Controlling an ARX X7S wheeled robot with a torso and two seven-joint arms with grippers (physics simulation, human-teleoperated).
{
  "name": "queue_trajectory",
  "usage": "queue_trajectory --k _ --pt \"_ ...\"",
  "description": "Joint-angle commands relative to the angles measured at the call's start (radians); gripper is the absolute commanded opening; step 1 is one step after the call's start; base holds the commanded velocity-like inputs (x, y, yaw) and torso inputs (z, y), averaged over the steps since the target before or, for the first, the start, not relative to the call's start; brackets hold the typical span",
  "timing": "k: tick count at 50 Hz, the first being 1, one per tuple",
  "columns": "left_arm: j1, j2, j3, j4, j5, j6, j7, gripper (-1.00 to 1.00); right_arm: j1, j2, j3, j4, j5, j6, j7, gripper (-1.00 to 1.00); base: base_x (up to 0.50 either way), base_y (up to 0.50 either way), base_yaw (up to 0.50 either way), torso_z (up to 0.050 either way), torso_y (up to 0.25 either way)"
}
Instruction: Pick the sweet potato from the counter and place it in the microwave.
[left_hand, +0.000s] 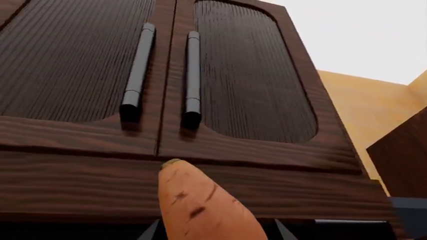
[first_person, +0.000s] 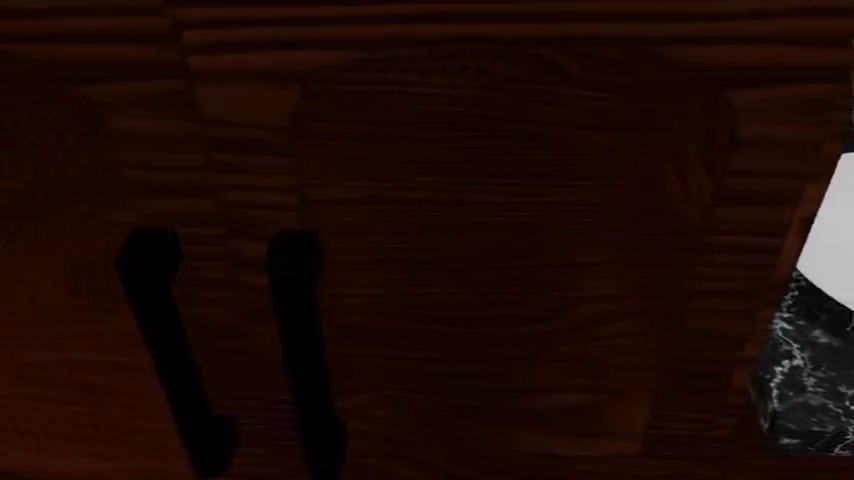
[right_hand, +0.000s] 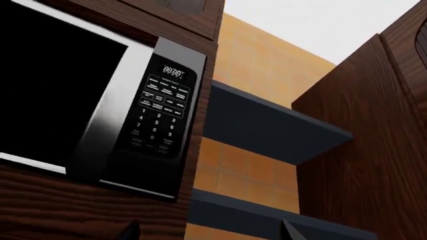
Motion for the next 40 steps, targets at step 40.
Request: queue_trajectory --k 40 --pt "-0.001 0.000 0.002 -0.013 -0.022 0.010 -0.014 -1.00 0.000 -0.170 0.009 0.000 -0.015 -0.069 -0.142 1.00 0.02 0.18 0.00 0.000 0.000"
